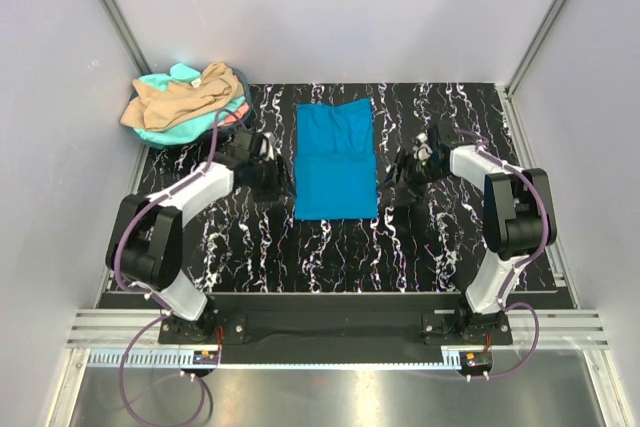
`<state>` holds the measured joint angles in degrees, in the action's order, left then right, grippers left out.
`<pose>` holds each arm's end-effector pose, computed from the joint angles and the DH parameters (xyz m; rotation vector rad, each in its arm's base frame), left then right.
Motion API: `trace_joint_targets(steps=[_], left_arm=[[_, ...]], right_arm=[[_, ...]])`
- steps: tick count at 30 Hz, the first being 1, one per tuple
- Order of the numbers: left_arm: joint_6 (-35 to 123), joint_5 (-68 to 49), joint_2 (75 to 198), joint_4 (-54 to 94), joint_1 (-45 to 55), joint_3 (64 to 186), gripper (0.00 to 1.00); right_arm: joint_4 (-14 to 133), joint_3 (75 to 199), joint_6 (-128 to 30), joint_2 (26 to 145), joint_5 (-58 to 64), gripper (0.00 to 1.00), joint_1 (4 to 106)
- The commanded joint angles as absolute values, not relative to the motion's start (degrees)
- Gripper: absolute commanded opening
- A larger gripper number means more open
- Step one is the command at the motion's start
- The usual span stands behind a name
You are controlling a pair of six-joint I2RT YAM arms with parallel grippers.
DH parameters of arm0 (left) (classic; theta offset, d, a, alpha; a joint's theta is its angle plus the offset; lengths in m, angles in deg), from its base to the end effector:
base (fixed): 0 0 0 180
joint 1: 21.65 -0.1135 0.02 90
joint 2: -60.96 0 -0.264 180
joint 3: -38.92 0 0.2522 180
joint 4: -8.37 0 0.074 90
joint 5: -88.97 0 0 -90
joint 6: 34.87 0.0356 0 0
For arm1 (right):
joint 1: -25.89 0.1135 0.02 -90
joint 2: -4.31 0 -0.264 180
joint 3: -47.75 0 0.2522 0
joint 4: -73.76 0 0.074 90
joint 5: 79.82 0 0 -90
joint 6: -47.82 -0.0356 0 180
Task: Fold and stack the t-shirts
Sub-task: Fold the tshirt
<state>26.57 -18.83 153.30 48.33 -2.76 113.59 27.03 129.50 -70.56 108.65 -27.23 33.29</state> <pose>0.3076 -0.1168 0.2096 -0.1039 2.6639 -0.6928 0.3486 0.0671 0.1767 0.3412 2.7969 1.0638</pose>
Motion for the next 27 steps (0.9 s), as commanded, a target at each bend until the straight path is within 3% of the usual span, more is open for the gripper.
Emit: trace_joint_targets(steps=[1,9,16,27], left_arm=[[16.4,-10.8,151.3,47.1,1.2,107.8,0.55],[-0.9,-6.4,154.9,43.6,3.6,101.7,0.55],[-7.2,-8.8,156.8,38.0,3.6,99.9,0.55],[-12.4,-7.8,161.8,42.3,3.7,100.4,0.52]], right_arm=[[34.7,122.3,-77.2,106.5,-29.3,0.69,34.2],[37.0,117.5,-80.6,100.7,-27.0,0.69,36.7],[38.4,113.8,-80.8,99.0,-27.0,0.69,37.3],[40.4,111.5,-81.3,99.7,-25.9,0.69,37.5]])
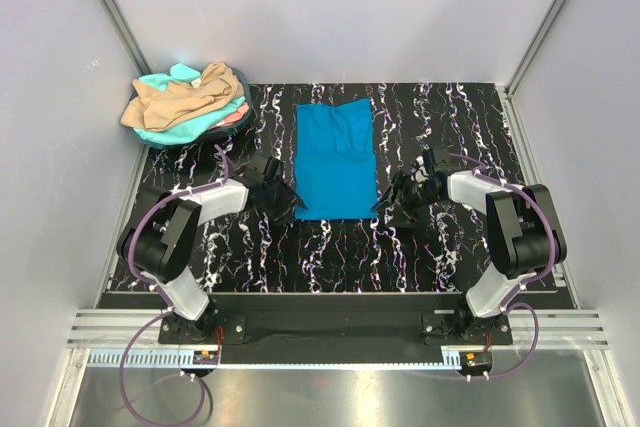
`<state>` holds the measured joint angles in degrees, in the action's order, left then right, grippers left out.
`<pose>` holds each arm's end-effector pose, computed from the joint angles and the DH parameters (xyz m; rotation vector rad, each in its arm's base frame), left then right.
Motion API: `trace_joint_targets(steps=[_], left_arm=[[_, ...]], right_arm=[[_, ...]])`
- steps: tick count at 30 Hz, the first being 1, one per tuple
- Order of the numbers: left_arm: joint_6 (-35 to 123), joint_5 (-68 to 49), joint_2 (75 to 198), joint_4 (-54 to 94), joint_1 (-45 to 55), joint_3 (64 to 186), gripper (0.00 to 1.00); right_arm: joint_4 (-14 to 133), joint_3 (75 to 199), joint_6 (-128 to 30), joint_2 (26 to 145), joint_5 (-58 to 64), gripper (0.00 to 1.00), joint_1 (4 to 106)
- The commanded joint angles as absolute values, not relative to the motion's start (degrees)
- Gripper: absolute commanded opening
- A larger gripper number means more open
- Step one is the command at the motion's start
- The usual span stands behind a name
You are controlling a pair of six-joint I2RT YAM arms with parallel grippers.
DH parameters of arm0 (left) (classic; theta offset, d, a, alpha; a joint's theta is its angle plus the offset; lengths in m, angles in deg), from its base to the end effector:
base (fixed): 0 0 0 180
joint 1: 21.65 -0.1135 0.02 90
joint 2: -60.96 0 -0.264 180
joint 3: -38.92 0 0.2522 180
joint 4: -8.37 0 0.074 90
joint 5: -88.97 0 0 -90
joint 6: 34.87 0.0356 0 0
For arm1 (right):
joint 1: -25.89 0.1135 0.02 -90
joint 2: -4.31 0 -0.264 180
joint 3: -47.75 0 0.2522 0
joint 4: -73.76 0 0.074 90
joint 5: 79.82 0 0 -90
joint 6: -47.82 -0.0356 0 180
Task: Fold and stack the t-shirts
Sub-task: Fold the tshirt
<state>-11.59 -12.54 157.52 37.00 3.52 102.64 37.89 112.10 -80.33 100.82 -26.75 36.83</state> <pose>0.2812 -0.1400 0.1433 -0.9424 2.6901 -0.7203 0.2922 0.0783 0.1465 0.4928 2.8247 1.0998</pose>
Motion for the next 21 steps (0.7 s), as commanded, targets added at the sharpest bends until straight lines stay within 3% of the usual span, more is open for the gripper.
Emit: trace_joint_targets(steps=[1,9,21], left_arm=[[-12.4,-7.5,161.8,42.9,3.7,100.4,0.52],[-11.4,-6.9,161.8,44.1,3.2,100.1,0.46],[-8.2,-7.6,163.4,42.3,1.6,100.4,0.21]], right_arm=[[41.0,111.5,-82.2,100.1,-25.9,0.69,37.5],[50.0,110.6,-89.8,107.5,-24.5,0.62,37.7],[50.5,109.6,-89.8,110.4,-18.5,0.51,37.7]])
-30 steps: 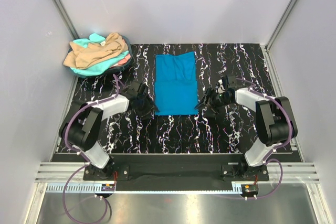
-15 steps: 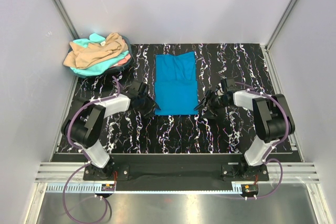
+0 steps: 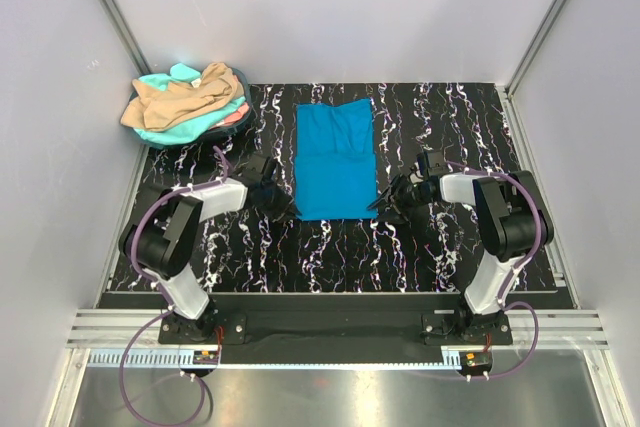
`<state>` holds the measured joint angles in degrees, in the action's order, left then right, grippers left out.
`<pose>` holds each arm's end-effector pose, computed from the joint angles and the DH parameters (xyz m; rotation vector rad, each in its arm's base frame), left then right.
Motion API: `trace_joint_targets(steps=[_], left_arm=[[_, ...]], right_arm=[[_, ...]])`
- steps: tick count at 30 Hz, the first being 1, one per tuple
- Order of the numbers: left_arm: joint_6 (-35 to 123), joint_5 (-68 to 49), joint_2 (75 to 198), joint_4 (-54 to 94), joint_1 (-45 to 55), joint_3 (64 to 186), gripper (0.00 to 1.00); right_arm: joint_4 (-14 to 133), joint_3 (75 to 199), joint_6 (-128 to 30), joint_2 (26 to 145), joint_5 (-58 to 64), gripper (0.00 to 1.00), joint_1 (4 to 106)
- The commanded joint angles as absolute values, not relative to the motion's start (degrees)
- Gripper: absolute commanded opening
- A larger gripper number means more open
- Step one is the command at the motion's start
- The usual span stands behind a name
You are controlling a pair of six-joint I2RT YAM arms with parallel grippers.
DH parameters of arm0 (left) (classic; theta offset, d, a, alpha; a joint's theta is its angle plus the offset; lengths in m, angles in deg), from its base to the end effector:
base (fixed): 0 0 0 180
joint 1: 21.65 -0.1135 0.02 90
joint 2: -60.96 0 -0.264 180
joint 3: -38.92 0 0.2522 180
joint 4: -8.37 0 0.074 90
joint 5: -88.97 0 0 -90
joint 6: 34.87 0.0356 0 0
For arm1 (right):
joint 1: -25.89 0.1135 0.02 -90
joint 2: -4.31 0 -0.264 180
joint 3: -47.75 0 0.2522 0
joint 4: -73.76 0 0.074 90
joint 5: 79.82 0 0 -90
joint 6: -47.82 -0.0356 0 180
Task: Fold and stack the t-shirts
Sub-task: Fold the tshirt
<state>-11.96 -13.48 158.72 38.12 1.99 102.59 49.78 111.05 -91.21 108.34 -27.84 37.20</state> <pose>0.2832 -0.1323 0.1361 -1.0021 2.7130 -0.6996 0.3082 0.0840 0.1128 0.7161 2.7811 1.1757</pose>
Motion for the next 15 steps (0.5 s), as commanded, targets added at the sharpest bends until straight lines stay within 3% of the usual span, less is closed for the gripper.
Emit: trace_joint_targets(steps=[1,6,9,10,11,15], left_arm=[[-8.0,-7.9,163.5,42.2,1.6,100.6,0.2],[-6.1,-8.0,164.2,42.0,1.6,101.5,0.08],[-4.3,-7.5,164.4,42.5,1.6,102.3,0.03],[-3.1,-7.6,164.5,42.4,1.6,102.6,0.0],[-2.3,-7.5,164.6,42.3,1.6,102.9,0.0],[0.5,-5.4,162.5,44.4,2.8,102.2,0.0]], right_arm=[[51.0,109.6,-89.5,111.3,-18.7,0.5,37.7],[51.9,110.4,-89.0,113.4,-18.3,0.4,37.7],[52.5,111.1,-88.6,114.0,-19.0,0.23,37.8],[52.6,111.4,-88.0,114.6,-19.5,0.08,37.7],[52.6,111.4,-87.6,114.5,-19.6,0.01,37.7],[49.5,110.4,-85.3,113.2,-19.4,0.0,38.1]])
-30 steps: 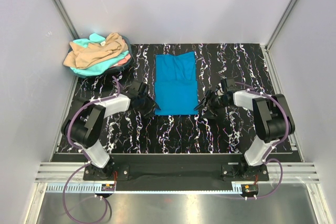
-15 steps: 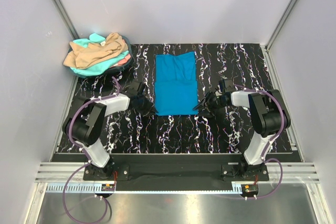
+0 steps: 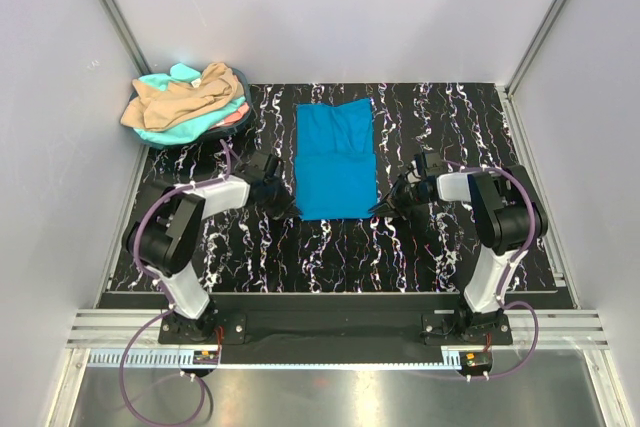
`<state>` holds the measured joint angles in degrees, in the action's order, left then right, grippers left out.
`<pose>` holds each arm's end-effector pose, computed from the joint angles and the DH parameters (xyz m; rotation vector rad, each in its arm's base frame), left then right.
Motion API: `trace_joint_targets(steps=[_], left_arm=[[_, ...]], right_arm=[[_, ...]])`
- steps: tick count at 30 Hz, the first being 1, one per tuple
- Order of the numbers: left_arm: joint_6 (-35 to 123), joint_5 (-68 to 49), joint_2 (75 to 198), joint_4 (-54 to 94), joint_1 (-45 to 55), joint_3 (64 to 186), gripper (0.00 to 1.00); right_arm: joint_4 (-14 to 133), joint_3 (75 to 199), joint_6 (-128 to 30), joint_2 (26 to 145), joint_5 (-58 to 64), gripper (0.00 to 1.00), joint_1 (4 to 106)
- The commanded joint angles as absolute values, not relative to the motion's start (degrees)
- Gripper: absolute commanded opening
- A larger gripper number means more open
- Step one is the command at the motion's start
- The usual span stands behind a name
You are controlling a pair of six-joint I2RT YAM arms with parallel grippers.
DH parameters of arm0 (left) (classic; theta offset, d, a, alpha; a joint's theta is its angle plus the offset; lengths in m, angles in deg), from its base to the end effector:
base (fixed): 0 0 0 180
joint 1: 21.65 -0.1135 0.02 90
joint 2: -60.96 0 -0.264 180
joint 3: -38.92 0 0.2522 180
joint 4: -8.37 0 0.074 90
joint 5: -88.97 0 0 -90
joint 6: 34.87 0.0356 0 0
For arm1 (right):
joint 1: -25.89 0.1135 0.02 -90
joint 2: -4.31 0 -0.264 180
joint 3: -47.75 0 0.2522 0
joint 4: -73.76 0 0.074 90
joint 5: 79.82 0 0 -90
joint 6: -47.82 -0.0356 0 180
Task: Fold and stack the t-shirts
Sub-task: Fold the tshirt
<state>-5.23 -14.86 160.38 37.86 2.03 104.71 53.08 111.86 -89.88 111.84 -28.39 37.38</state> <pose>0.2917 -0.1372 0.1374 -0.8229 2.7464 -0.7166 0.3162 0.0869 0.1003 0.6665 2.7751 1.1886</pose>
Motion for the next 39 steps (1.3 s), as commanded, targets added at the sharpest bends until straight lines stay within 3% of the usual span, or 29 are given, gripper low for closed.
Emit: trace_joint_targets(steps=[1,8,15,21,26,33,39], left_arm=[[0.9,-5.0,161.3,44.6,3.3,100.6,0.0],[-1.5,-1.7,148.8,47.4,14.2,89.6,0.0],[-13.4,0.1,133.1,54.3,33.9,82.3,0.0],[-18.8,0.4,123.9,61.4,40.0,80.8,0.0],[-12.7,2.6,125.3,64.2,37.2,88.0,0.0],[0.5,-0.6,134.7,65.7,22.3,101.7,0.0],[7.5,-3.7,141.0,67.3,17.1,111.7,0.0]], right_arm=[[48.6,109.9,-83.7,111.6,-19.3,0.0,38.5],[43.1,98.5,-81.3,97.2,-17.0,0.0,44.4],[37.3,83.8,-89.2,77.2,-15.8,0.0,52.0],[26.7,81.1,-93.4,61.1,-15.4,0.0,52.7],[27.8,89.5,-90.4,68.2,-16.5,0.0,52.7],[24.2,108.1,-82.0,82.8,-15.2,0.0,50.9],[20.7,119.7,-78.2,89.6,-18.2,0.0,47.8]])
